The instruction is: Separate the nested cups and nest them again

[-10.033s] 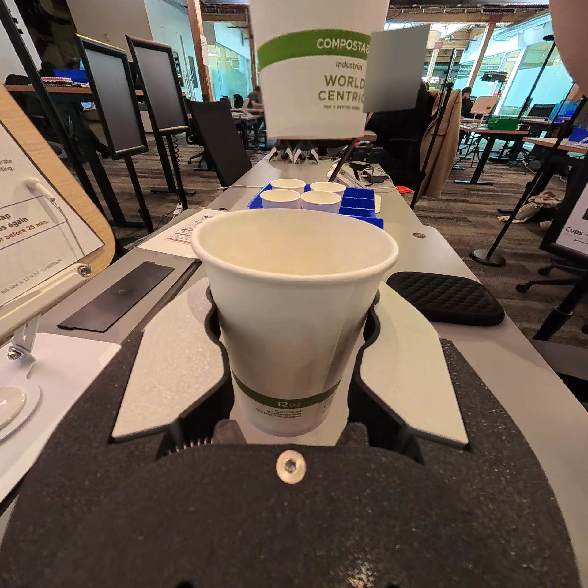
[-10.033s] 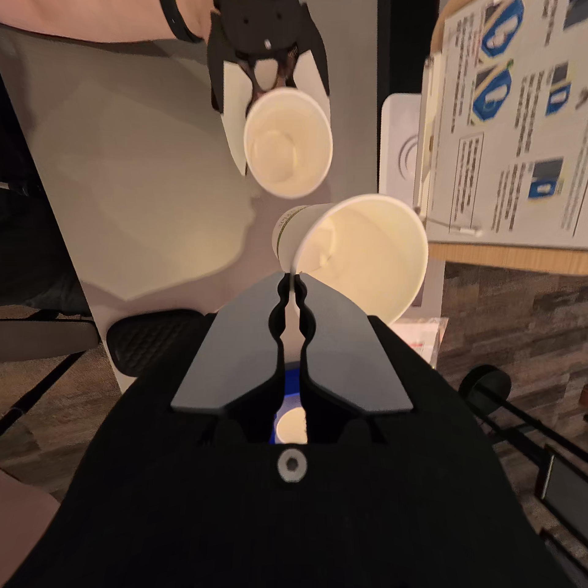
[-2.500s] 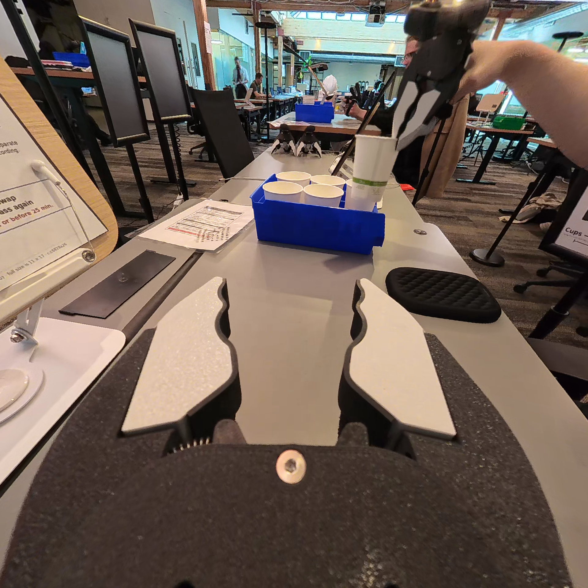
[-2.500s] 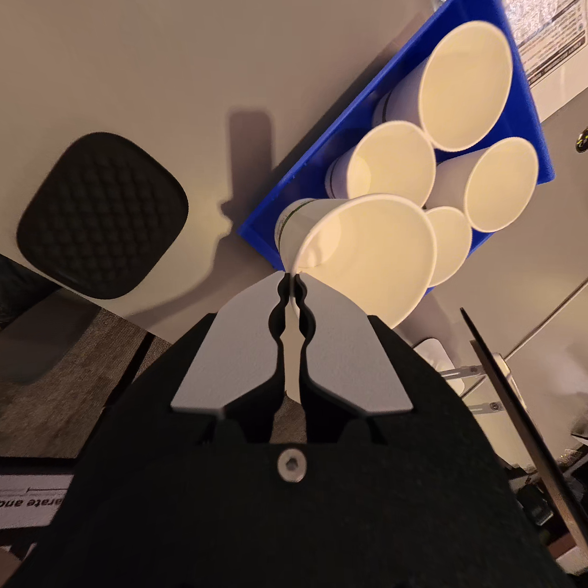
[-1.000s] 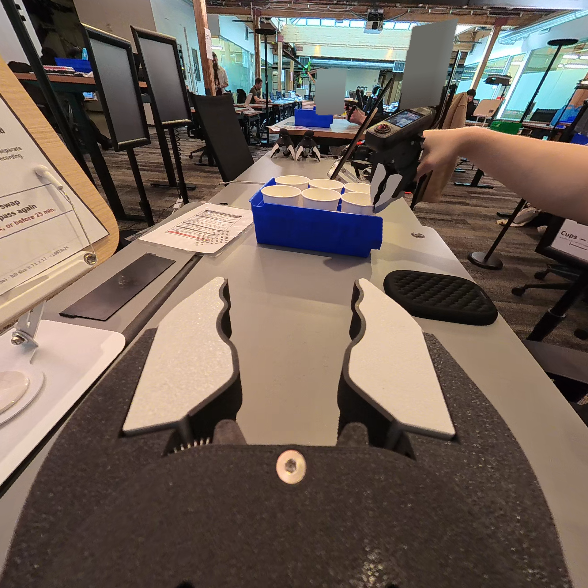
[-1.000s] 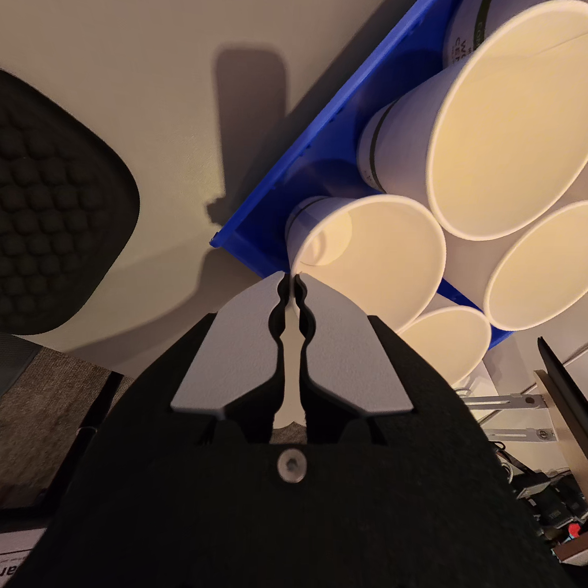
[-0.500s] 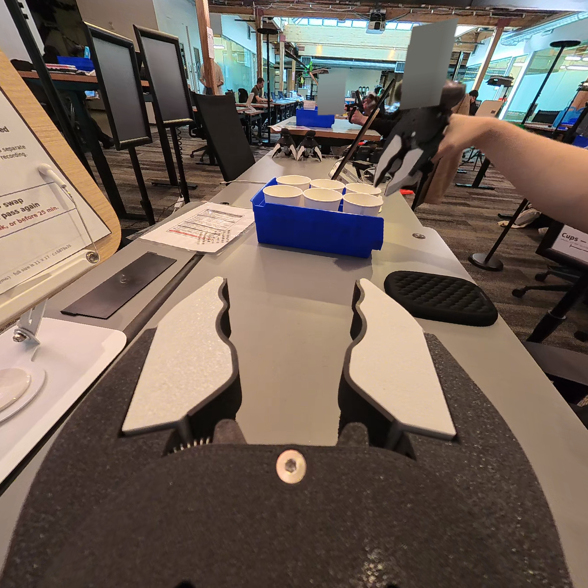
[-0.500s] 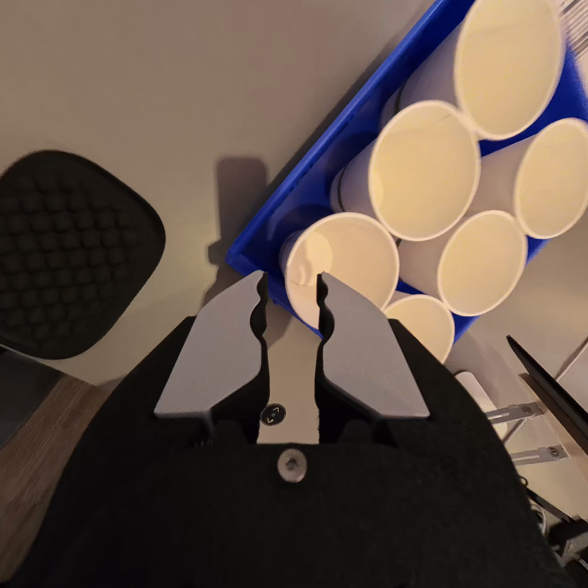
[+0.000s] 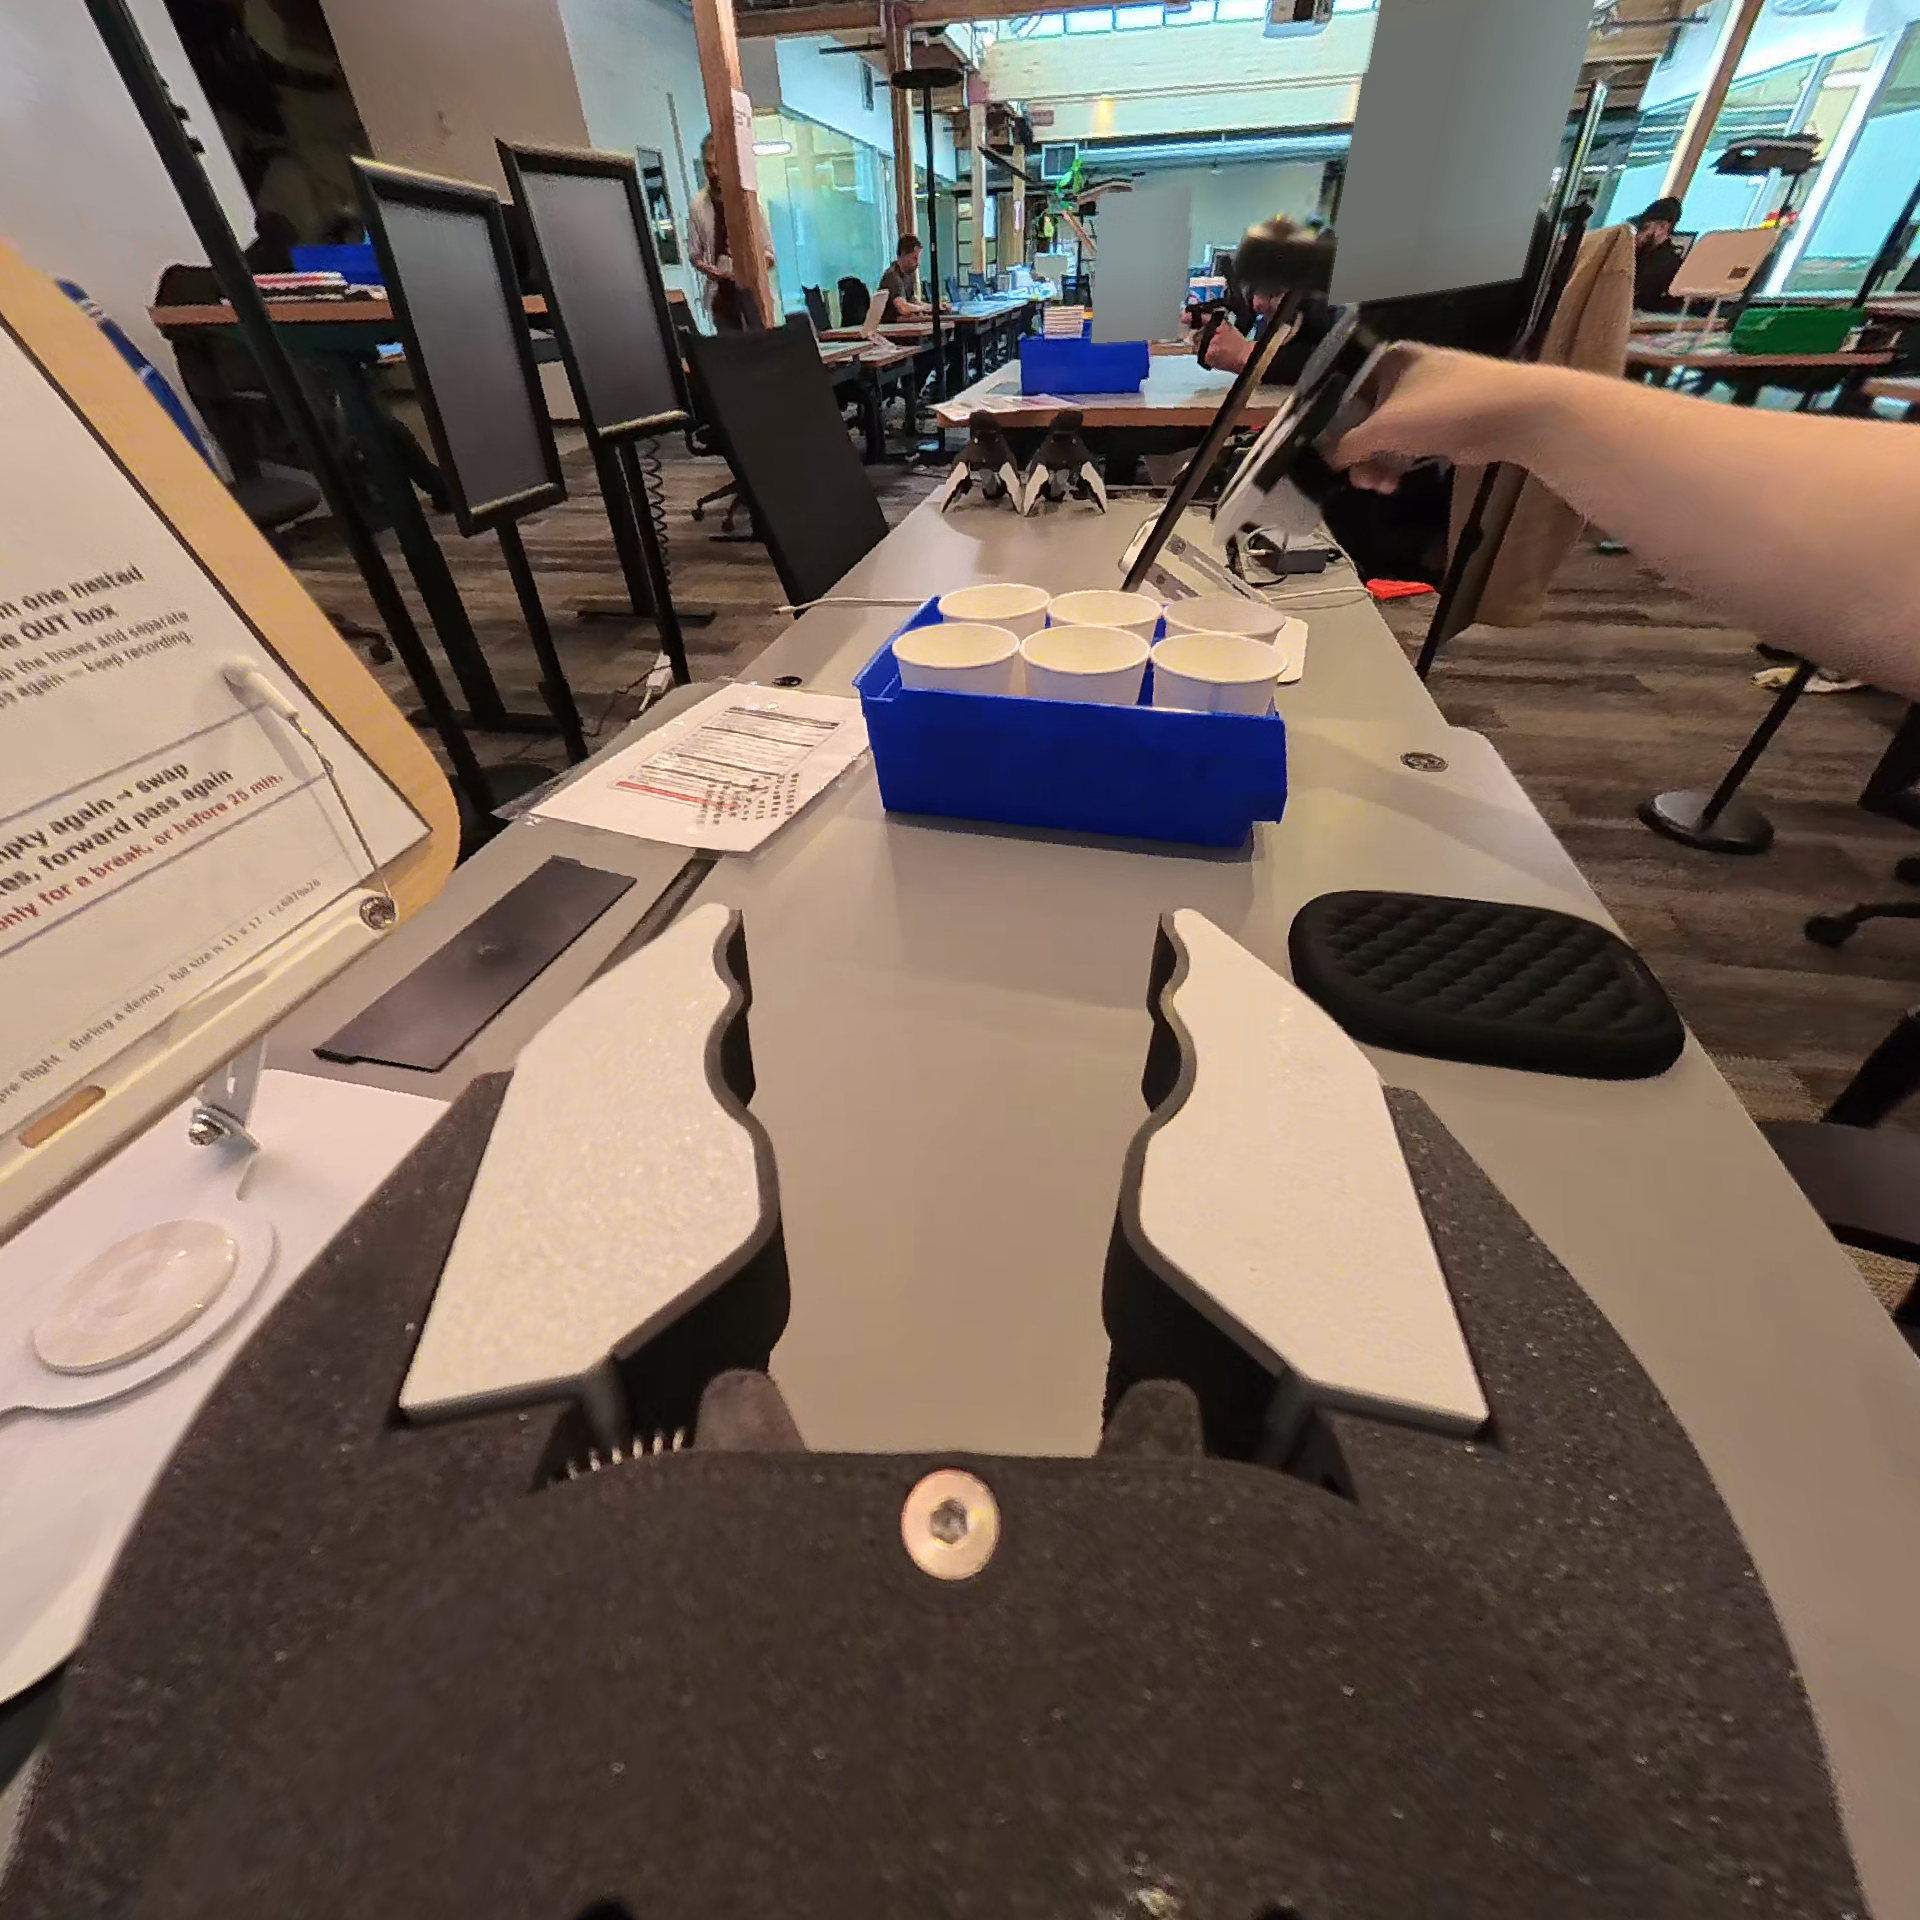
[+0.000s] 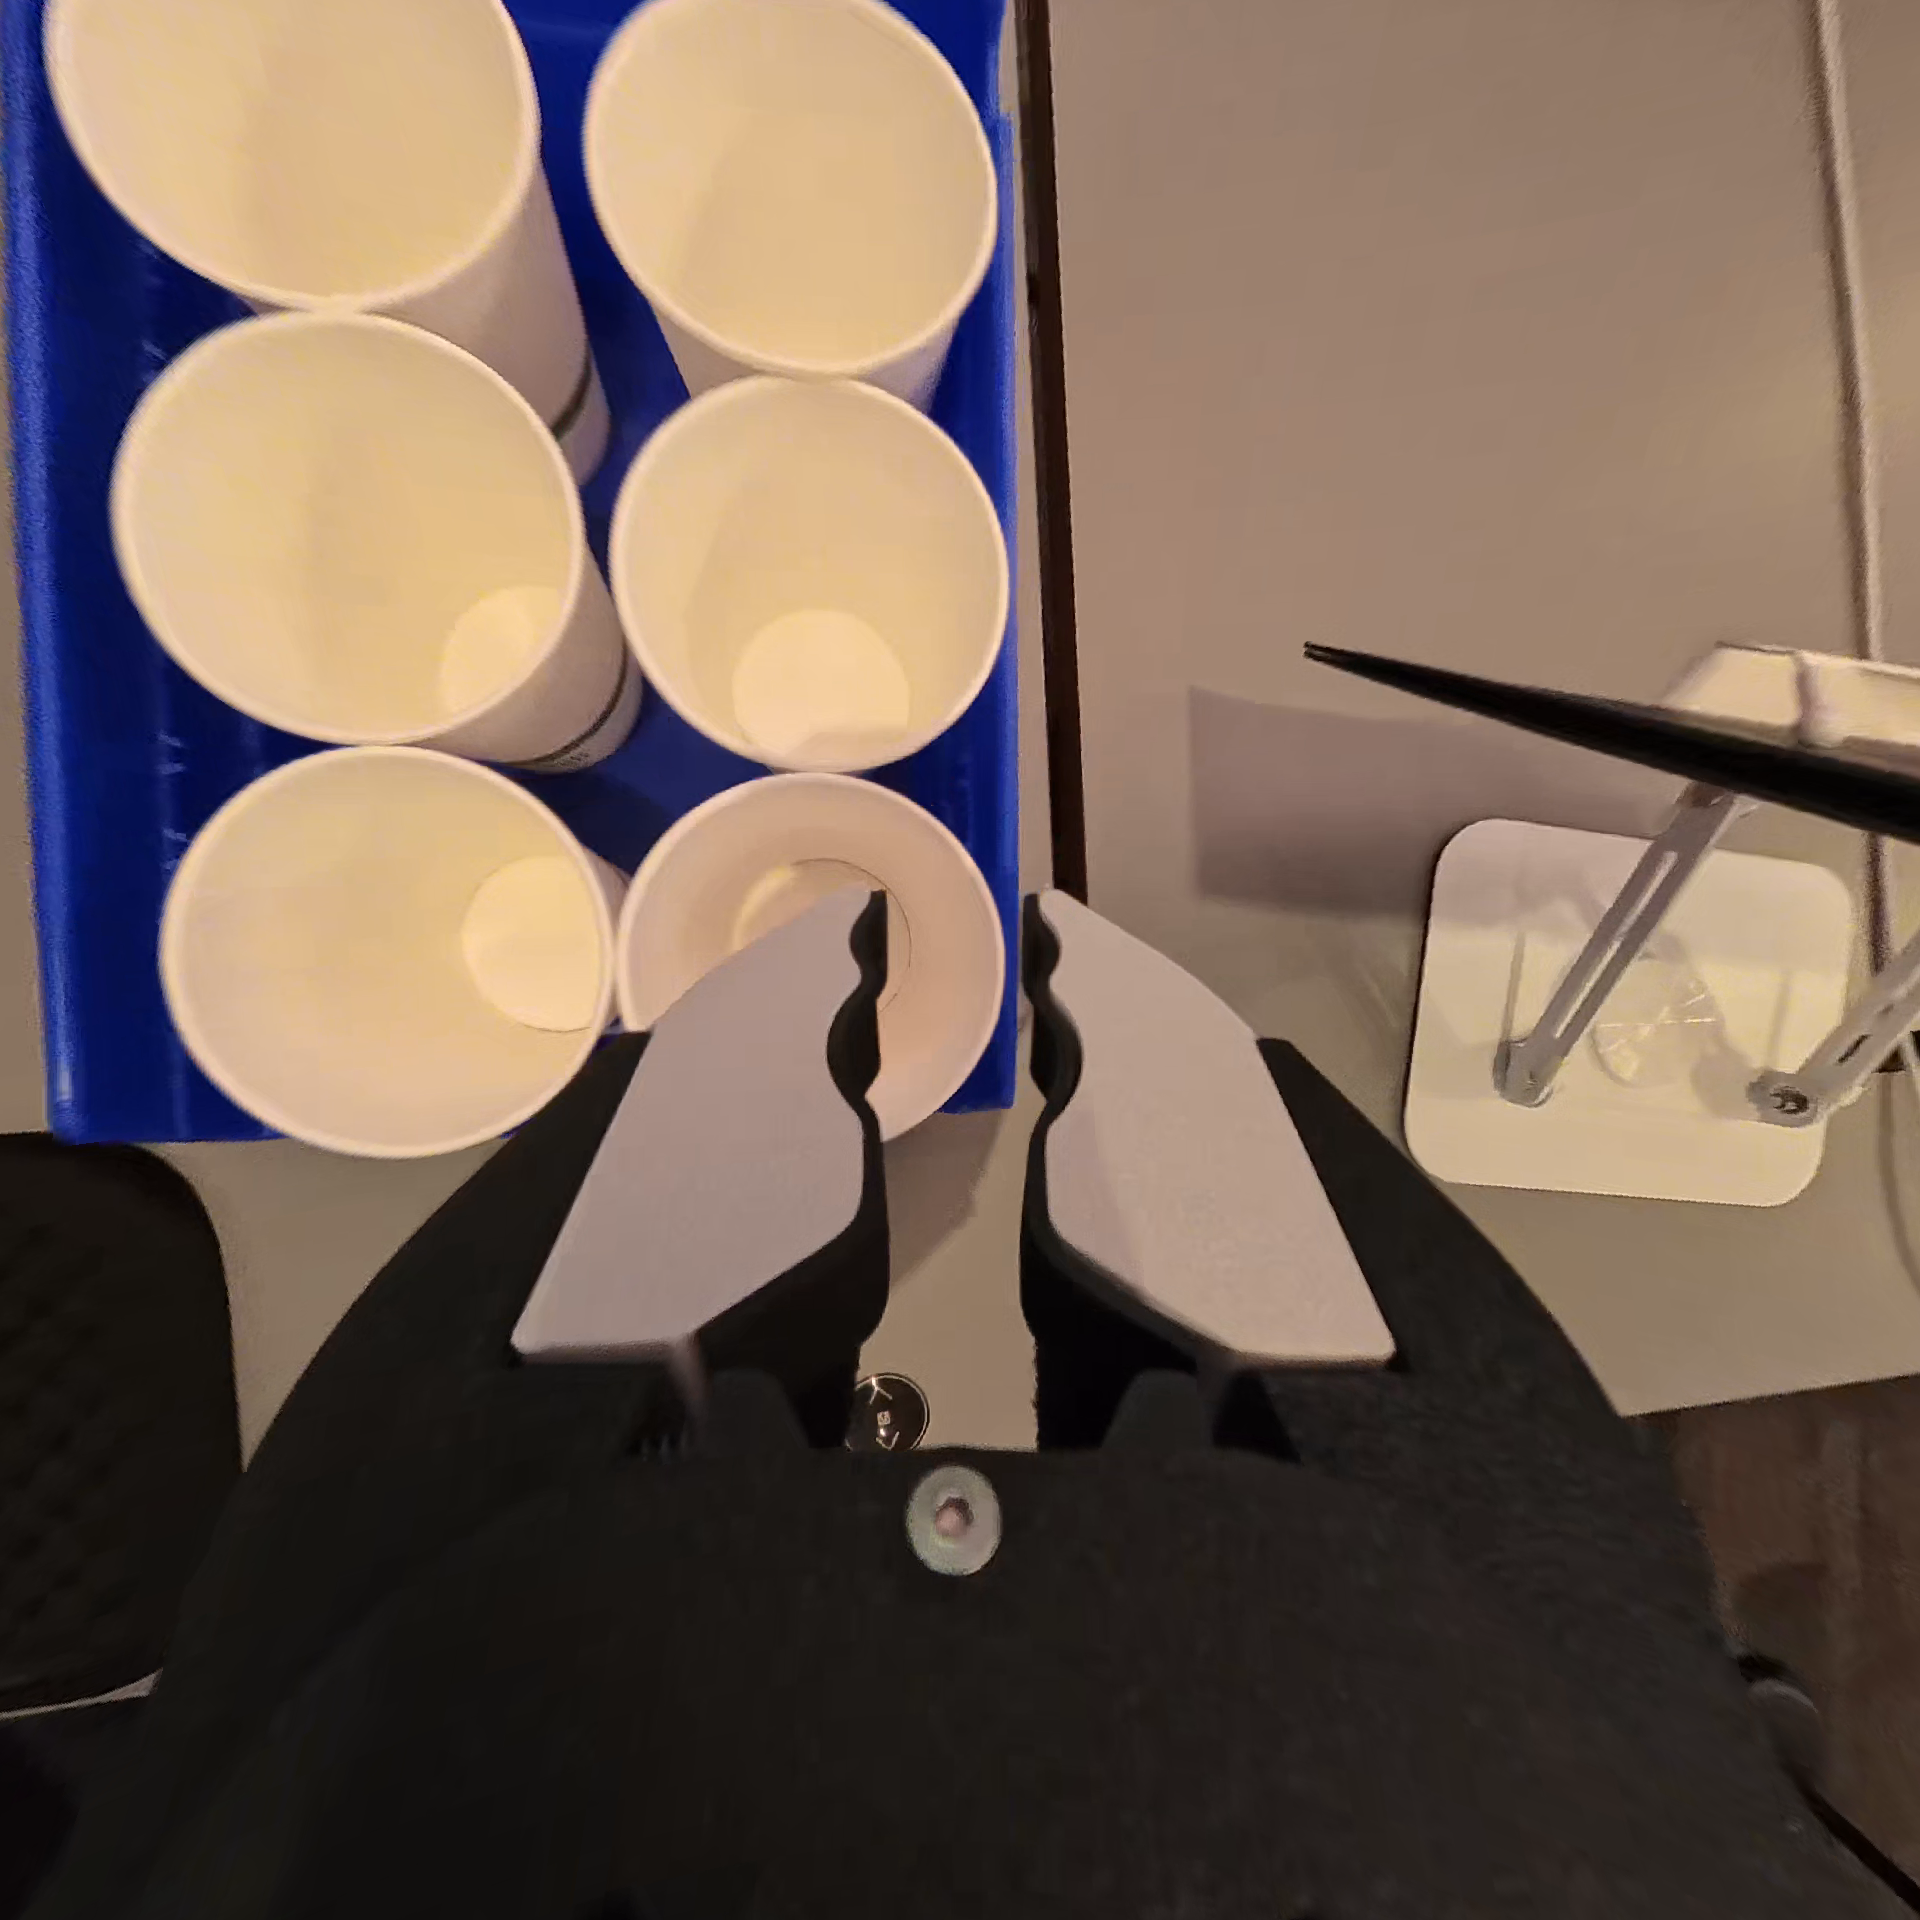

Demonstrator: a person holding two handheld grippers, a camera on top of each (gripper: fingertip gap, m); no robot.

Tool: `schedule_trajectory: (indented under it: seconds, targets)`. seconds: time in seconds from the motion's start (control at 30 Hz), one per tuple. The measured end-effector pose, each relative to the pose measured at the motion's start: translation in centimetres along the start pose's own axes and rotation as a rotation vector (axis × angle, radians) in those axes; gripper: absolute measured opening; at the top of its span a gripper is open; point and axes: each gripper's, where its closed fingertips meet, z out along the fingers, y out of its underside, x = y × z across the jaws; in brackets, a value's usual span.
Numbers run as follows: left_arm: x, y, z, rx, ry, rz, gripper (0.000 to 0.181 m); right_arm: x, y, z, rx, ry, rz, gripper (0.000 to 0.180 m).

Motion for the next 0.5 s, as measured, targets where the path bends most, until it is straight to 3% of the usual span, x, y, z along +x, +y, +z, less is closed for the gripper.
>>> schedule_trajectory:
  seconds: [0.13,0.5]
  targets:
    - [0.5,-1.4,-0.7,0.002,-0.019,0.015,0.073,1.2,0.8,2.8,-0.091,-0.019,-0.003,0.024]
    - [3.4,-2.8,-4.6,-0.101,-0.097,0.054,0.073,1.0,-0.6,6.3,-0.187,-0.272,0.04,0.022]
